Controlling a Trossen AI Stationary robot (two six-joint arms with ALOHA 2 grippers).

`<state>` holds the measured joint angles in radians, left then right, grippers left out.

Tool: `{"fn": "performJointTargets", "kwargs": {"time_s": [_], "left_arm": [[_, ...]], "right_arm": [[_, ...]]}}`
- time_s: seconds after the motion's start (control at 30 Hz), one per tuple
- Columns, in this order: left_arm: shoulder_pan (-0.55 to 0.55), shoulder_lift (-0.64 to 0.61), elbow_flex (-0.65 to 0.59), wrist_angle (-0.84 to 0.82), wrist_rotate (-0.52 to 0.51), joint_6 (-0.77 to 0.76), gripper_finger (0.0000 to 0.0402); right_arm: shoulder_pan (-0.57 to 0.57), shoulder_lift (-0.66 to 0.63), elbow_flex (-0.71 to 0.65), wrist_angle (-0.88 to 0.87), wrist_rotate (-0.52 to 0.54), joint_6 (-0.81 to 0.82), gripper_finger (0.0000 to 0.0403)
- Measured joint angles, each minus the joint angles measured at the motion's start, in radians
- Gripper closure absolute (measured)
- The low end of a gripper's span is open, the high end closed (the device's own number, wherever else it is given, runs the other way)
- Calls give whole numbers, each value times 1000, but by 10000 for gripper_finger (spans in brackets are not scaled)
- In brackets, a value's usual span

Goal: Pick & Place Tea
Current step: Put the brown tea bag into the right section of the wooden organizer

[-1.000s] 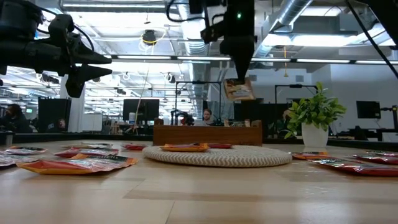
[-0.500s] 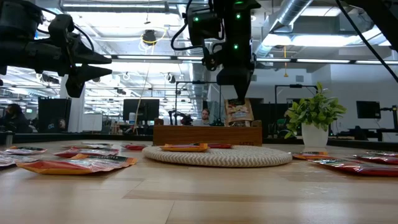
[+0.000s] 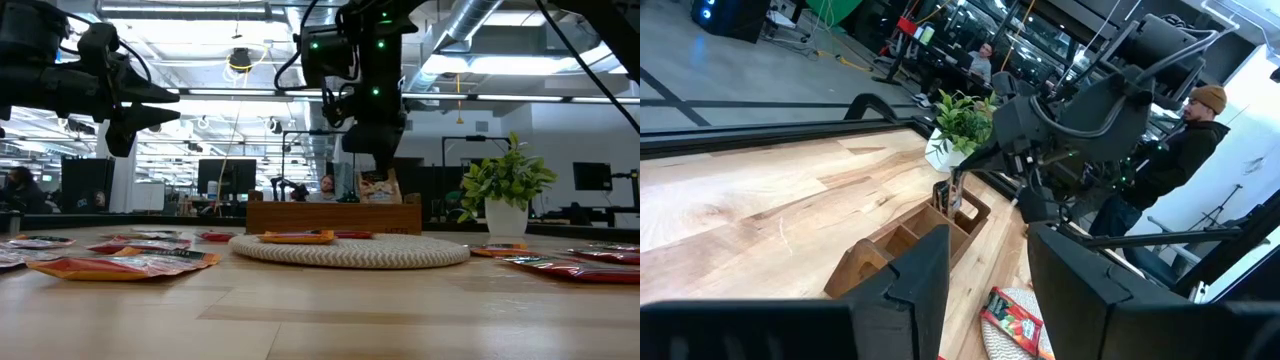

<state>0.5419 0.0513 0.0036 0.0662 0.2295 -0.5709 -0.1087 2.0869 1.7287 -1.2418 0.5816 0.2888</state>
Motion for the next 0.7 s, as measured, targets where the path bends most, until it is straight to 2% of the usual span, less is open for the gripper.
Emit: {"fn": "performJointTargets", "kwargs": {"time_s": [0.7], "left_arm": [[0,0,0,0,0,0,273]], "right_arm": [[-18,0,0,-15,-7,0,403]]}}
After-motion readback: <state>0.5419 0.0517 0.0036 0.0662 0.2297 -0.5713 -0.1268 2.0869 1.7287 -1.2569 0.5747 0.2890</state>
